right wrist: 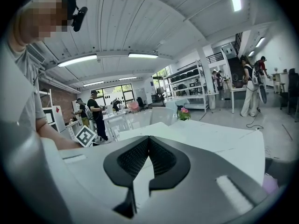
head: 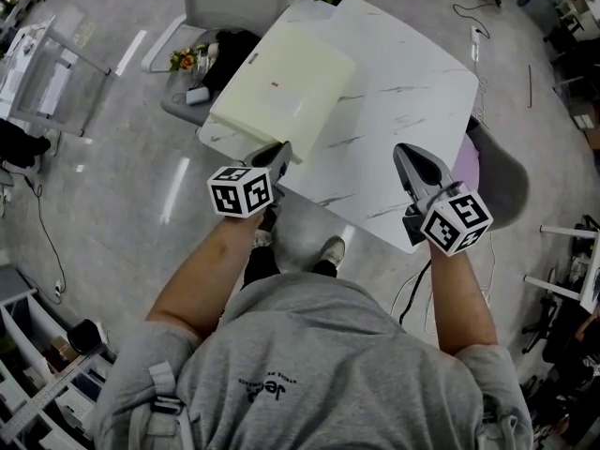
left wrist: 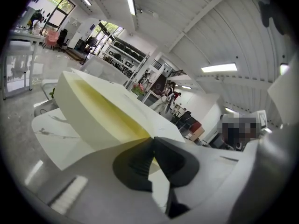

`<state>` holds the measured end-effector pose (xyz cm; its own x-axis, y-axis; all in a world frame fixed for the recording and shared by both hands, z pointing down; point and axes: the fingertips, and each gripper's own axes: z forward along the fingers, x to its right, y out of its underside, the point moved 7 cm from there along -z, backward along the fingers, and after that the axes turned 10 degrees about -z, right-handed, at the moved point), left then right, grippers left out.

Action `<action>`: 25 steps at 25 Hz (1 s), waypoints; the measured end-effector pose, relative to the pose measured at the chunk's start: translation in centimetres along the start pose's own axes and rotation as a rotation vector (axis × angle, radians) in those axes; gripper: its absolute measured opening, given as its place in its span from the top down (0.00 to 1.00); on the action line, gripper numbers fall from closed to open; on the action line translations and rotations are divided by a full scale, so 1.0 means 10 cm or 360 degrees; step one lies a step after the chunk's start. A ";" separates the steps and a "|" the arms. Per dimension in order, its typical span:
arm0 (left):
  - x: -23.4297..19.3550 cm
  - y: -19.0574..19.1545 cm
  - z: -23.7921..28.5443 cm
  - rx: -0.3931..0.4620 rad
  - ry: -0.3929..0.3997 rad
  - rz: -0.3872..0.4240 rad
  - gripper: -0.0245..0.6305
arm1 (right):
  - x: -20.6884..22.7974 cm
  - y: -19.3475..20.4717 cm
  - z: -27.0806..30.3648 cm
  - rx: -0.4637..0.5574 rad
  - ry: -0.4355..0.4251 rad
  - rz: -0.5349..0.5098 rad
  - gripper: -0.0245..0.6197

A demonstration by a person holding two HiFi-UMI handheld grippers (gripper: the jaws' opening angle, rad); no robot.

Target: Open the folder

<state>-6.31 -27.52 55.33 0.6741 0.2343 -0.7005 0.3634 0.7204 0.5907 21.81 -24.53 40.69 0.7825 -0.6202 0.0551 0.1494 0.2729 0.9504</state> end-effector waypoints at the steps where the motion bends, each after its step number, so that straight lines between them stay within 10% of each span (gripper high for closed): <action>1: 0.00 0.00 0.00 0.0002 0.0004 -0.0007 0.87 | 0.02 0.00 -0.02 0.0004 0.0007 0.0004 0.96; 25: 0.15 -0.05 0.00 0.0029 0.0043 0.0091 0.87 | 0.10 0.03 -0.20 0.0004 0.0059 0.0011 0.96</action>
<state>-5.46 -27.48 53.99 0.6763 0.2926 -0.6760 0.3366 0.6935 0.6369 23.86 -23.55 40.40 0.8053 -0.5906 0.0506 0.1422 0.2752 0.9508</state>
